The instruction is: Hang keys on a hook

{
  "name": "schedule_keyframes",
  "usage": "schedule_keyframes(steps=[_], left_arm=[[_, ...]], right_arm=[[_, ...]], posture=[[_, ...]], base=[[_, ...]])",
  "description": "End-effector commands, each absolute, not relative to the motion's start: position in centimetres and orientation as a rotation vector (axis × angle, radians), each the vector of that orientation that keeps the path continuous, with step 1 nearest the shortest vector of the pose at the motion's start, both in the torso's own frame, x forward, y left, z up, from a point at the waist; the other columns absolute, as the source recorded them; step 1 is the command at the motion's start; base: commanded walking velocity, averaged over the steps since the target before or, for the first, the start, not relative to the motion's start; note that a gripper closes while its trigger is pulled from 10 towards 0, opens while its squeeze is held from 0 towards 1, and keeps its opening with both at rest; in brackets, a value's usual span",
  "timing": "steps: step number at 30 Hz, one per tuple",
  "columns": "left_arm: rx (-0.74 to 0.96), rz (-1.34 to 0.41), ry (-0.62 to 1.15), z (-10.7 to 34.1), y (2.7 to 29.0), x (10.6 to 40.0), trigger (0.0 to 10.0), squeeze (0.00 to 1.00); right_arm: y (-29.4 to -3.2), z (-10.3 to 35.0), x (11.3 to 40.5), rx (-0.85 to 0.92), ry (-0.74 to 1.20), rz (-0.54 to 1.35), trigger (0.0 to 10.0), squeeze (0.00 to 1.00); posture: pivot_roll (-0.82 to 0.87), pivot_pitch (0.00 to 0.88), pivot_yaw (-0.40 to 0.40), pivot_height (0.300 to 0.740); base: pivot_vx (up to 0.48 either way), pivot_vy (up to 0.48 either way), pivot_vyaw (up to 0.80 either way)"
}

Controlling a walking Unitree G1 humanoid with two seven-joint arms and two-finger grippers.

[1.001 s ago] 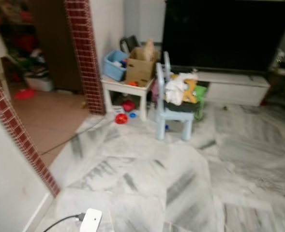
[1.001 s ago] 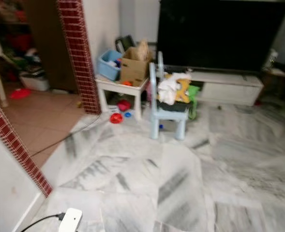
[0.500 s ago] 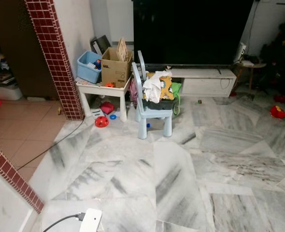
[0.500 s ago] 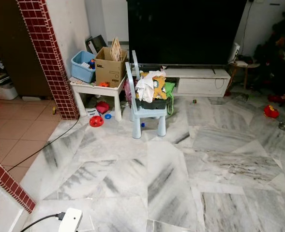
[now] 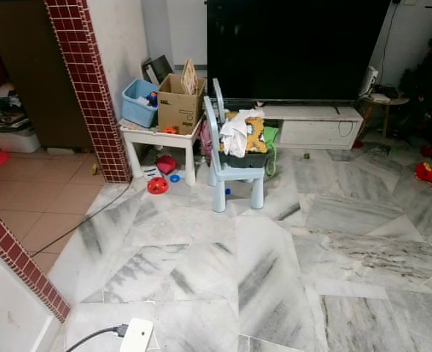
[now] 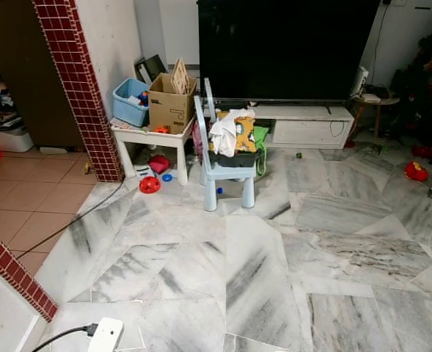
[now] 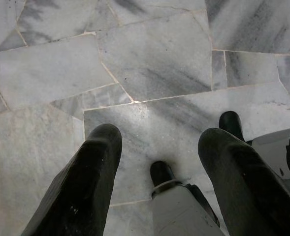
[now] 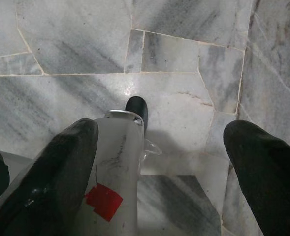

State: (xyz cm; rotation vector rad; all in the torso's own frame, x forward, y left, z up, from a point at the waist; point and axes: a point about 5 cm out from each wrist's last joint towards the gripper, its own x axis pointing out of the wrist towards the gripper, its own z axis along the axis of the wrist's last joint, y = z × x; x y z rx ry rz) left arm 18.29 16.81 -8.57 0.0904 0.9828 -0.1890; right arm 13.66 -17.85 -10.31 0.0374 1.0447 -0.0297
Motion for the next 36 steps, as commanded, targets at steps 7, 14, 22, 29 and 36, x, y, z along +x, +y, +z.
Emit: schedule_keyframes(steps=[7,14,22,29,36], left_arm=[[0.092,-0.187,0.988,-8.59,16.89,18.25,10.0,0.00],[0.092,-0.188,0.988,-8.58,16.86,18.30,10.0,0.00],[0.095,-0.192,0.987,-8.55,16.88,18.34,10.0,0.00],[0.096,-0.192,0.986,-8.55,16.88,18.34,10.0,0.00],[0.097,-0.194,0.987,-8.56,16.86,18.33,10.0,0.00]], right_arm=[[-17.94,-10.42,13.35,0.037,1.057,-0.030,10.0,0.00],[-17.95,-10.40,13.39,0.040,1.056,-0.030,10.0,0.00],[-17.93,-10.41,13.38,0.042,1.056,-0.033,10.0,0.00],[-17.94,-10.41,13.37,0.043,1.056,-0.032,10.0,0.00],[-17.98,-10.42,13.35,0.041,1.057,-0.033,10.0,0.00]], posture=[[-0.07,0.000,0.022,0.740],[-0.07,0.000,0.022,0.740],[-0.07,0.000,0.022,0.740],[-0.07,0.000,0.022,0.740],[-0.07,0.000,0.021,0.740]], base=[[0.245,0.000,0.00],[0.258,0.000,0.00],[0.278,0.000,0.00],[0.282,0.000,0.00],[0.282,0.000,0.00]])
